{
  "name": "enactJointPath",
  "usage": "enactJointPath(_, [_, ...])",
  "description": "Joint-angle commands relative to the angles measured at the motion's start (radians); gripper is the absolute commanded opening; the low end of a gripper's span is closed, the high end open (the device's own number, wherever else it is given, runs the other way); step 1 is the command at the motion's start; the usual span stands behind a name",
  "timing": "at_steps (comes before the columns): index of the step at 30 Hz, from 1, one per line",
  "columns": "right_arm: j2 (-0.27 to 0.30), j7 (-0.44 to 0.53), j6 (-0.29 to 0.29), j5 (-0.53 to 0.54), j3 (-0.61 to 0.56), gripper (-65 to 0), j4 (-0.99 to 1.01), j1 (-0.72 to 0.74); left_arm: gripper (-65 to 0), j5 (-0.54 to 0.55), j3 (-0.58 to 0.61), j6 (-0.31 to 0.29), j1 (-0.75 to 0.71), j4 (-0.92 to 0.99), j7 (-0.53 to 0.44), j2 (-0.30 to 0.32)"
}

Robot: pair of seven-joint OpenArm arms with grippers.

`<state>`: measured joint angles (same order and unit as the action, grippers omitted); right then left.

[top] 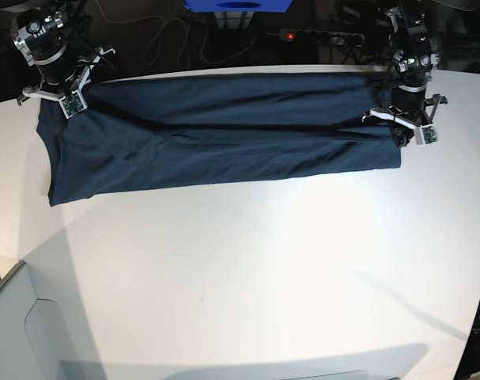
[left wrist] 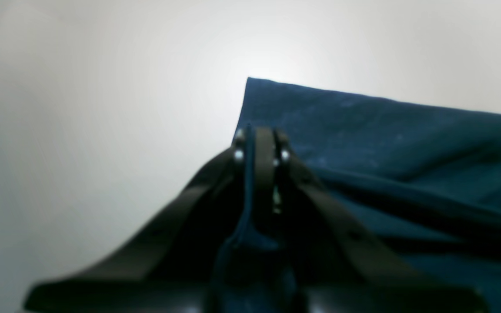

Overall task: Fold the T-shirt properly
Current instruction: 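Hold the folded strip's ends with both grippers, adjusting the grip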

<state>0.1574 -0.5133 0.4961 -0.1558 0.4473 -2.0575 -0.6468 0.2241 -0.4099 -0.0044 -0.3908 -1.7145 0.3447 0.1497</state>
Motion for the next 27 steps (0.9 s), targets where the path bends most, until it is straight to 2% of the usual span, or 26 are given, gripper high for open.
enactJointPath(1, [0.006,0.017,0.017,0.005,0.005,-64.9,-0.018,-0.008,-65.0,0.004,-0.005,0.004,-0.001,-0.015,-0.023,0.011])
enactJointPath(4, [-0.012,0.011,0.097,-0.001,0.008,-64.9,-0.018,-0.008,-65.0,0.004,-0.01,0.004,-0.001,-0.015,-0.023,0.014])
enactJointPath(6, [-0.028,0.011,0.125,-0.001,0.011,-64.9,-0.018,-0.008,-65.0,0.004,-0.01,0.004,-0.001,-0.015,-0.023,0.015])
enactJointPath(14, [-0.026,0.009,0.125,-0.005,0.014,-64.9,-0.012,-0.008,-65.0,0.004,-0.011,0.004,-0.012,-0.015,-0.023,0.012])
enactJointPath(23, [-0.029,0.008,0.128,-0.003,0.084,-64.9,-0.009,0.006,-65.0,0.002,-0.013,0.004,-0.012,-0.015,-0.019,0.012])
enactJointPath(27, [-0.029,0.008,0.128,-0.001,0.077,-64.7,-0.009,0.048,-65.0,0.002,-0.005,0.004,-0.012,0.005,-0.017,0.012])
